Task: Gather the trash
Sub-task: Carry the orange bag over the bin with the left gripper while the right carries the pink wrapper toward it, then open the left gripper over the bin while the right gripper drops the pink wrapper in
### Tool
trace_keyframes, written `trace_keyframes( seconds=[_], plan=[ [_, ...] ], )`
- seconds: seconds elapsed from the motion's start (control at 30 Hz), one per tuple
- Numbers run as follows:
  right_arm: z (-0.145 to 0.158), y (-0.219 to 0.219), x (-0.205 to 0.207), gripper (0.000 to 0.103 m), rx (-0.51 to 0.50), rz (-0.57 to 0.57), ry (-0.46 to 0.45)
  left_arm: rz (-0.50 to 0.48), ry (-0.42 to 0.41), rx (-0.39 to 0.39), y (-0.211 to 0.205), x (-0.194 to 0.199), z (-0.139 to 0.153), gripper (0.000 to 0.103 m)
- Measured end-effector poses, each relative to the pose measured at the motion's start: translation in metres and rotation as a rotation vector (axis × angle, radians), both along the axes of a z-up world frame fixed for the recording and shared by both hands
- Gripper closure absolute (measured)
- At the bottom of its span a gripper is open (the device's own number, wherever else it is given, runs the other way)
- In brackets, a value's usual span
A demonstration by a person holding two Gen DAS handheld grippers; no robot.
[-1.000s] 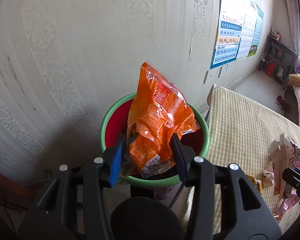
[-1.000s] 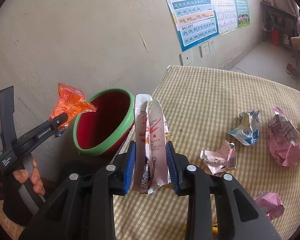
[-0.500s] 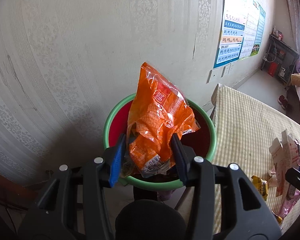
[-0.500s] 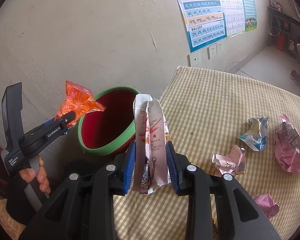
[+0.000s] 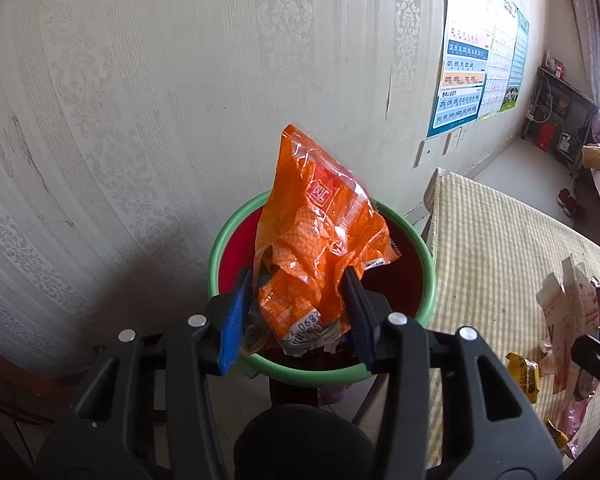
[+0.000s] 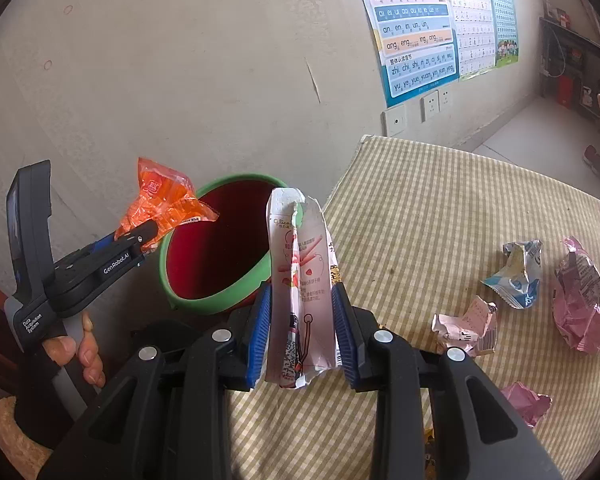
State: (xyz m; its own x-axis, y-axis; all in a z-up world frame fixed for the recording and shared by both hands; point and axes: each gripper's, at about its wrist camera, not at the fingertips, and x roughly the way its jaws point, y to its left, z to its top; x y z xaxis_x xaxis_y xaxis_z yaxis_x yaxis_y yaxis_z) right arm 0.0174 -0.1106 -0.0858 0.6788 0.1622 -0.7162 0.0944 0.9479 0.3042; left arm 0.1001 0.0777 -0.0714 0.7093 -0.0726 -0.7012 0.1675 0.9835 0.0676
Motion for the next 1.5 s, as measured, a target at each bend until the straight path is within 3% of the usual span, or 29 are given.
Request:
trace_keyframes(
  seconds=[1.0, 1.5],
  plan=[
    [0.013, 0.007, 0.030, 0.073, -0.008, 0.027, -0.026, -0.006, 0.005, 0.024, -0.003, 0.020, -0.009, 0.059],
    [0.016, 0.020, 0.082, 0.073, 0.066, 0.091, -0.029, 0.030, 0.040, 0.022, 0.005, 0.043, -0.018, 0.059]
  ],
)
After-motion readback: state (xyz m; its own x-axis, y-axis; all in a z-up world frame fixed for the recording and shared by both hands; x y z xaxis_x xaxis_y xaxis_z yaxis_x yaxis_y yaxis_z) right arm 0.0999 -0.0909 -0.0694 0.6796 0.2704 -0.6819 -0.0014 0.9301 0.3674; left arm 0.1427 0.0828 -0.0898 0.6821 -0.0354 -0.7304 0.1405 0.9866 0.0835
